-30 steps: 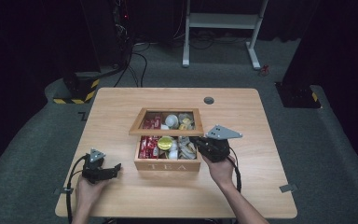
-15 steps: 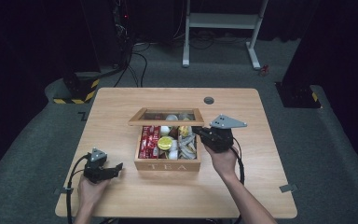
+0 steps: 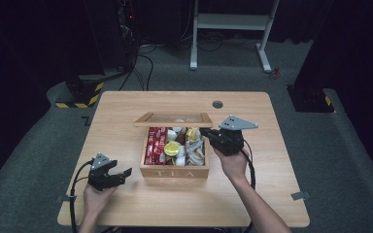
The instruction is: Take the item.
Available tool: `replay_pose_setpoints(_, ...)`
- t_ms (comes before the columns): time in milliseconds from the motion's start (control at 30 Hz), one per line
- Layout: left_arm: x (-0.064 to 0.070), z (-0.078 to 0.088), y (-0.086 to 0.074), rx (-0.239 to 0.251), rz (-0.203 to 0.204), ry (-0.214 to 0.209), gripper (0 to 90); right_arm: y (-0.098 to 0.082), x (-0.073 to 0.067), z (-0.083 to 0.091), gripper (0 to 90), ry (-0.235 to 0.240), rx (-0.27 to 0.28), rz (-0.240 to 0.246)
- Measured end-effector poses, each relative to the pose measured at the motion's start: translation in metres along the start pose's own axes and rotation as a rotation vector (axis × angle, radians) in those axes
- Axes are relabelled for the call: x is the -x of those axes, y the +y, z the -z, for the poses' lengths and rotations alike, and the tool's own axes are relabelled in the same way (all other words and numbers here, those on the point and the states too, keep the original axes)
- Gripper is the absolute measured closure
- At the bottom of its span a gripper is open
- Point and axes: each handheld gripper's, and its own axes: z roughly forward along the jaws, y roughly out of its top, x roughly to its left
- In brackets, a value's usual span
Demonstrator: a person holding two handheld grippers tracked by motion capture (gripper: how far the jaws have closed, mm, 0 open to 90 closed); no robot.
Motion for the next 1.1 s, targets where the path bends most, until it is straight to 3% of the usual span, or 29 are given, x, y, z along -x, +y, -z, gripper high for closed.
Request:
replay_pose_setpoints(233,0.011,0.008,0.013,0.050,-0.007,-0.052,27.7,0.006,0.003,-0.001,90.0,0.003,0.007,-0.015)
replay_pose_setpoints(433,0.022,0.006,0.022,0.078,-0.038,-0.075,28.4,0.010,0.005,-0.002,90.0,0.005,0.006,-0.011)
replay_pose_setpoints(633,0.036,0.002,0.035,0.083,-0.076,-0.097,29.1,0.013,0.006,-0.002,90.0,0.009,0.004,-0.025)
replay_pose_setpoints(833,0.045,-0.001,0.046,0.102,-0.086,-0.109,28.0,0.016,0.008,-0.002,90.0,0.009,0.004,-0.027)
replay_pose_setpoints(1100,0.058,-0.010,0.059,0.089,-0.120,-0.137,27.8,0.018,0.009,-0.003,90.0,0.011,0.001,-0.034)
